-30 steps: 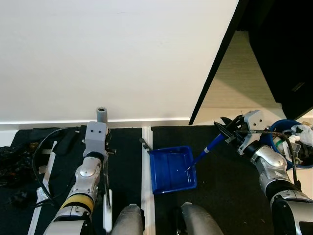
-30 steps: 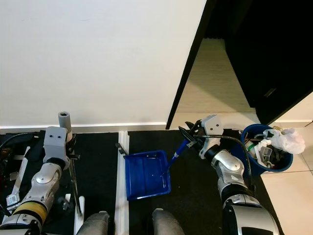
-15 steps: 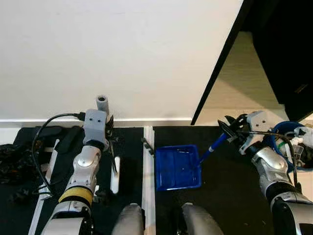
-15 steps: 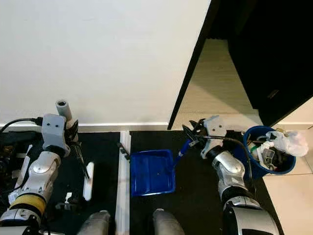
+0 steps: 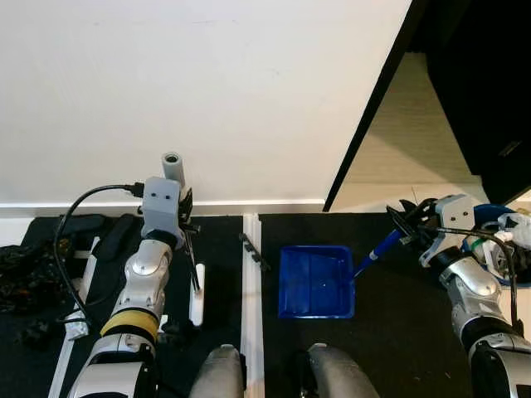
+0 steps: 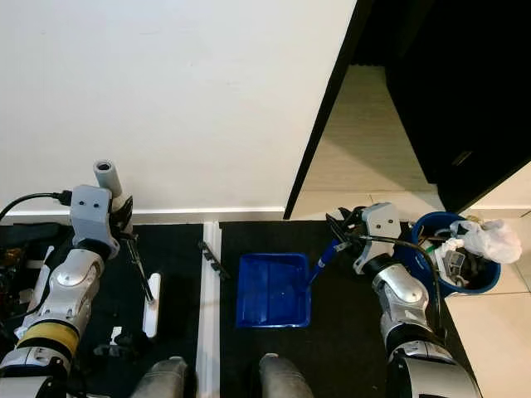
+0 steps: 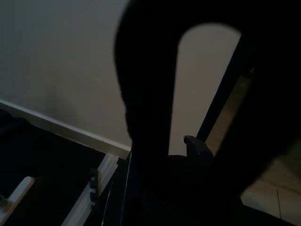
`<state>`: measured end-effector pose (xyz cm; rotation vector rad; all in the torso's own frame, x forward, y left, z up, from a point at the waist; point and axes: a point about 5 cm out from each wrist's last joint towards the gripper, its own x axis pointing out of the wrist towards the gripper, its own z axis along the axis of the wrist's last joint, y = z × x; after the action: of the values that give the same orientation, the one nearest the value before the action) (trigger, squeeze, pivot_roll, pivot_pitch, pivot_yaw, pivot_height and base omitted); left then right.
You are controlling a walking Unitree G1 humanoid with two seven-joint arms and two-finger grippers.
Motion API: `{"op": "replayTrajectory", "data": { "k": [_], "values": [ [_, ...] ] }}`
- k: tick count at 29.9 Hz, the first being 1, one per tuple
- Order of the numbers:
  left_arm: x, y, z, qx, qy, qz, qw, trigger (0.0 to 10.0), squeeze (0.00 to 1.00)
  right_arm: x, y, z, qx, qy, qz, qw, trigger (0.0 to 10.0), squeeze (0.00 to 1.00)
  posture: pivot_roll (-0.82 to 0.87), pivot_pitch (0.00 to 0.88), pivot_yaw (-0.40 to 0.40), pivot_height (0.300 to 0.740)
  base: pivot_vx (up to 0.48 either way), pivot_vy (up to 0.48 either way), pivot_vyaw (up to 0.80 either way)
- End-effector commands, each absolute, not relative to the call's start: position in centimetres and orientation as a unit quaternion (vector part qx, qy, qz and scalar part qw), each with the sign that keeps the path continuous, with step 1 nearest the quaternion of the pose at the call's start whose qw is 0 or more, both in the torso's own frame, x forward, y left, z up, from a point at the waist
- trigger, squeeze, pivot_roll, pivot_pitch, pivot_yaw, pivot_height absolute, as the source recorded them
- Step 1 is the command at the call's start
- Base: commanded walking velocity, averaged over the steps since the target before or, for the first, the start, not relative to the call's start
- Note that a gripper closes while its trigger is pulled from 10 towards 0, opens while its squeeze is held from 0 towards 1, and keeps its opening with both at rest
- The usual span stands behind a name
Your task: Sweep floor
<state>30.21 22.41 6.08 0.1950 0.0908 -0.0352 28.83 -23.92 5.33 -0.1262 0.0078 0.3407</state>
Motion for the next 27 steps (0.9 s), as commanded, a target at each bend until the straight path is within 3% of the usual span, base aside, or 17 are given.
{"op": "replayTrajectory", "data": {
  "k": [1,20,27],
  "values": [
    [30.57,22.60,6.84,0.103,0.032,-0.015,0.994,10.0,0.00,28.84,-24.56,5.96,-0.074,-0.015,0.159,0.984,10.0,0.00,0.11,0.052,-0.040,0.740,0.412,0.000,0.00],
    [30.55,22.40,7.00,0.091,0.025,-0.009,0.996,10.0,0.00,28.97,-24.28,5.99,-0.079,-0.016,0.161,0.984,10.0,0.00,0.11,0.051,-0.042,0.740,0.480,0.000,0.00],
    [30.52,22.37,7.05,0.072,0.020,0.001,0.997,10.0,0.00,28.91,-24.29,5.84,-0.083,-0.008,0.168,0.982,10.0,0.00,0.11,0.054,-0.046,0.740,0.158,0.000,0.00]
  ]
}}
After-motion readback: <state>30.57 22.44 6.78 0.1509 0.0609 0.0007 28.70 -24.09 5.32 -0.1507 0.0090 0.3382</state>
